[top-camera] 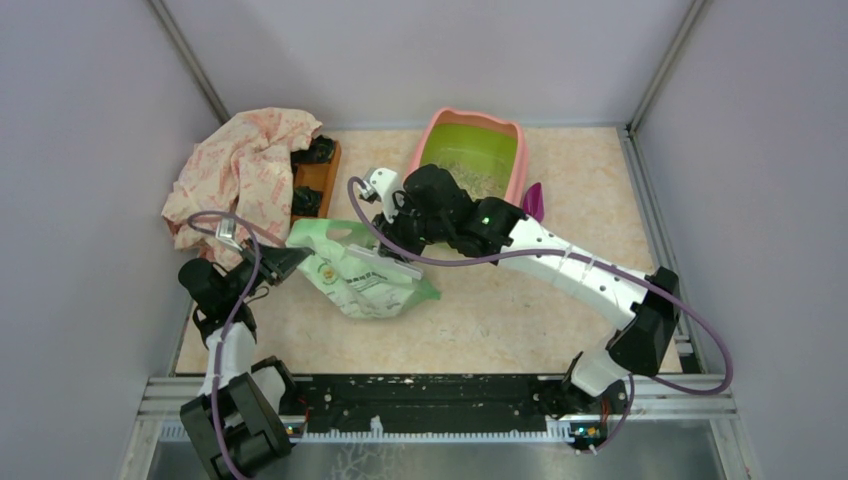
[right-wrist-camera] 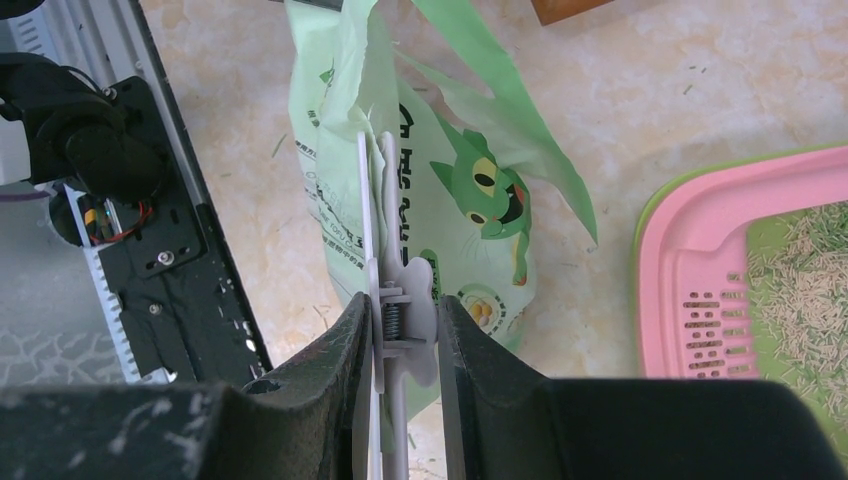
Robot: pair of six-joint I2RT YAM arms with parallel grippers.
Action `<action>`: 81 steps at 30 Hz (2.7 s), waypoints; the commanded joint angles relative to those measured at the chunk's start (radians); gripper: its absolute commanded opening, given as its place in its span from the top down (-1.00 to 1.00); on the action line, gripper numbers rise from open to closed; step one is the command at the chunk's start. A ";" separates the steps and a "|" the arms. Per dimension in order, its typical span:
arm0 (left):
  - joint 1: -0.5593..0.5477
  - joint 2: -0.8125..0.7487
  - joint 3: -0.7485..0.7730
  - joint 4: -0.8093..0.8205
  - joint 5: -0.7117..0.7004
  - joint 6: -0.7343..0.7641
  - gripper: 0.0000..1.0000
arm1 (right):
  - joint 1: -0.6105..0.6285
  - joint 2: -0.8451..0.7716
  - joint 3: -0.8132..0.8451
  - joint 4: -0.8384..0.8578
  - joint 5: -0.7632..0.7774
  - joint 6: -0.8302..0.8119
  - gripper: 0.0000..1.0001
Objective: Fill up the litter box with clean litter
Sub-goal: Clamp the cat litter bag at the center of the board.
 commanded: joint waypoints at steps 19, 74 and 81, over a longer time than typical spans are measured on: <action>0.029 -0.010 0.005 -0.044 -0.034 0.059 0.96 | 0.007 -0.015 0.029 -0.024 -0.025 -0.010 0.68; 0.077 -0.046 -0.070 0.041 -0.025 -0.024 0.93 | -0.036 0.077 0.162 -0.081 -0.158 -0.053 0.10; 0.077 -0.039 -0.070 0.061 -0.019 -0.034 0.93 | -0.034 0.090 0.171 -0.095 -0.169 -0.055 0.66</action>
